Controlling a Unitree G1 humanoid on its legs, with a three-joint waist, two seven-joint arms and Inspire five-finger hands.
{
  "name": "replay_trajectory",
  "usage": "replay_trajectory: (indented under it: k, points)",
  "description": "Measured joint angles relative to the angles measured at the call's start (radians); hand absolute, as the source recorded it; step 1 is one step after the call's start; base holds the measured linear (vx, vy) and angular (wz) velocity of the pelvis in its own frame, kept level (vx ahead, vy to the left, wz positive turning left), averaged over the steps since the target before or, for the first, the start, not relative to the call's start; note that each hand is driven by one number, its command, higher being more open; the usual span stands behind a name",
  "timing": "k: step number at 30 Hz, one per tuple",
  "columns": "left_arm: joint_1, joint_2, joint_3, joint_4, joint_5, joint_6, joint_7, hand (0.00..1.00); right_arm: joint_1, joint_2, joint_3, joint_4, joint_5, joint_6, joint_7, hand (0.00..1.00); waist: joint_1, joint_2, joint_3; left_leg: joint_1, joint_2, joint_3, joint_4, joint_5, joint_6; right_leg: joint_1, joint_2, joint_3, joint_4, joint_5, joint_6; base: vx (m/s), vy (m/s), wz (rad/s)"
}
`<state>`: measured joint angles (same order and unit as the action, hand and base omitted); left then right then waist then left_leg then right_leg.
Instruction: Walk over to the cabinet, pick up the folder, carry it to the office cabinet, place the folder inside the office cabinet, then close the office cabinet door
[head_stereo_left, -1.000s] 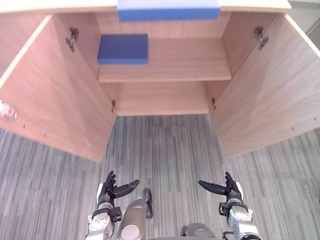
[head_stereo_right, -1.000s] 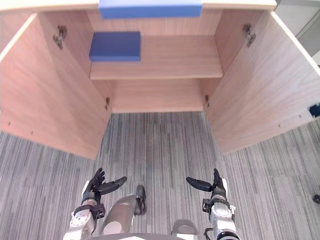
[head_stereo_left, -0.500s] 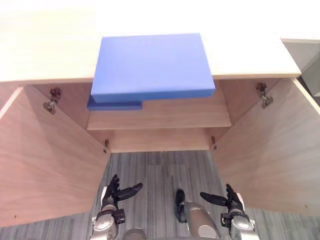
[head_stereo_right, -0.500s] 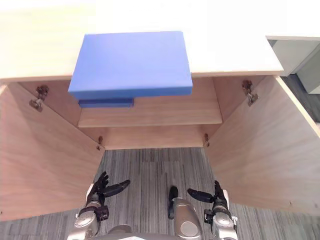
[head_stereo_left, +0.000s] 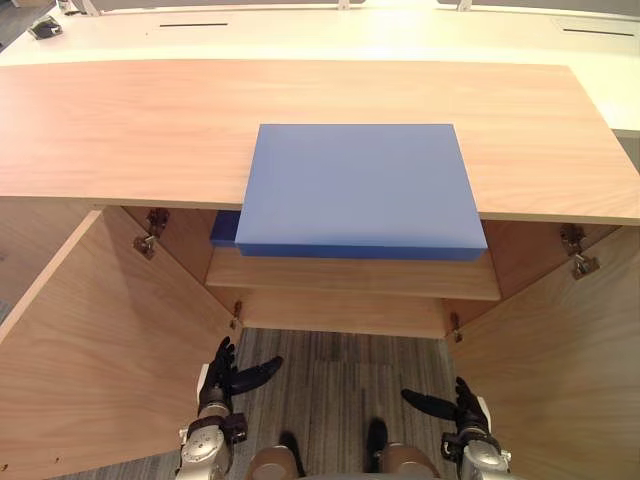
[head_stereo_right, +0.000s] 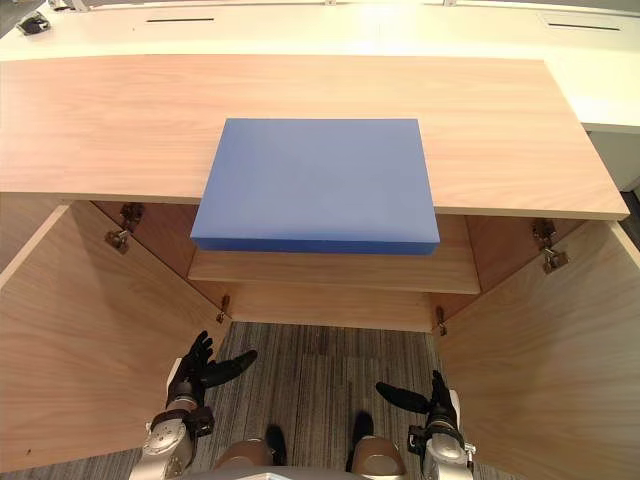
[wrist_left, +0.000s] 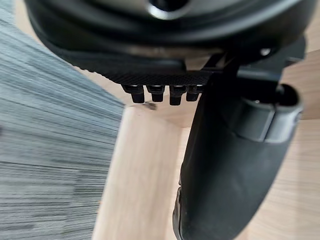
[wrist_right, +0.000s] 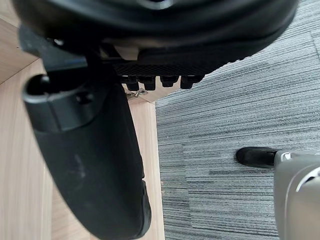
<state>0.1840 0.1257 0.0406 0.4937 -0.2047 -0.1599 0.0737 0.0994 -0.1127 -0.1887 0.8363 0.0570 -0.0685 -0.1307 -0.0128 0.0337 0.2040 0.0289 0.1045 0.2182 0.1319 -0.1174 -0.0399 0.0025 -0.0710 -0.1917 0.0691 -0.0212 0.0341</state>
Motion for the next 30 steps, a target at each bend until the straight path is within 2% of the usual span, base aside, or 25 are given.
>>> replay_trajectory:
  k: [3, 7, 11, 18, 20, 24, 30]
  points:
    - [0.026, 0.006, -0.002, -0.100, 0.000, 0.000, -0.009, 1.00, 0.000, -0.001, 0.000, 0.000, 0.000, 0.000, 0.001, 1.00, 0.000, -0.001, -0.006, 0.015, -0.002, 0.000, -0.026, 0.010, 0.001, 0.003, 0.002, 0.000, -0.001, 0.000, 0.000, 0.00, 0.000, 0.00]
    - [0.085, 0.010, 0.002, -0.319, 0.034, -0.010, -0.003, 1.00, 0.011, -0.002, 0.000, -0.001, 0.000, -0.004, 0.001, 1.00, 0.002, -0.002, -0.023, 0.032, -0.007, -0.003, -0.040, 0.014, 0.006, 0.016, -0.001, 0.001, -0.003, 0.001, 0.000, -0.01, 0.004, 0.01]
    - [0.120, 0.031, 0.007, -0.547, 0.161, -0.050, 0.058, 1.00, 0.040, -0.002, 0.001, 0.000, -0.003, -0.010, 0.000, 1.00, 0.014, -0.002, -0.043, 0.041, -0.017, -0.013, -0.046, 0.018, 0.013, 0.027, -0.010, 0.001, -0.003, 0.001, 0.000, -0.03, 0.016, 0.06]
    - [0.138, 0.095, -0.003, -0.825, 0.384, -0.118, 0.147, 1.00, 0.069, -0.006, 0.023, 0.015, -0.013, -0.016, 0.000, 1.00, 0.017, -0.002, -0.070, 0.054, -0.027, -0.018, -0.048, 0.021, 0.017, 0.053, -0.016, 0.023, -0.018, 0.006, 0.008, -0.04, 0.013, 0.03]
    - [0.138, 0.105, -0.014, -0.857, 0.433, -0.121, 0.154, 1.00, 0.068, -0.006, 0.029, 0.020, -0.013, -0.016, -0.001, 1.00, 0.017, -0.002, -0.071, 0.059, -0.027, -0.017, -0.047, 0.021, 0.017, 0.056, -0.015, 0.025, -0.018, 0.006, 0.008, 0.00, 0.000, 0.00]
    - [0.136, 0.183, -0.066, -0.918, 0.577, -0.139, 0.166, 1.00, 0.070, -0.006, 0.049, 0.023, -0.021, -0.016, 0.000, 1.00, 0.013, 0.000, -0.078, 0.073, -0.024, -0.010, -0.047, 0.020, 0.016, 0.068, -0.011, 0.037, -0.017, 0.006, 0.008, -0.03, -0.009, -0.06]
    - [0.086, 0.267, -0.151, -0.919, 0.729, -0.141, 0.167, 1.00, 0.080, -0.014, 0.085, 0.029, -0.023, -0.018, 0.001, 1.00, 0.004, 0.000, -0.099, 0.093, -0.018, 0.021, -0.060, 0.020, 0.014, 0.066, -0.002, 0.074, -0.017, 0.006, 0.008, -0.02, -0.007, -0.15]
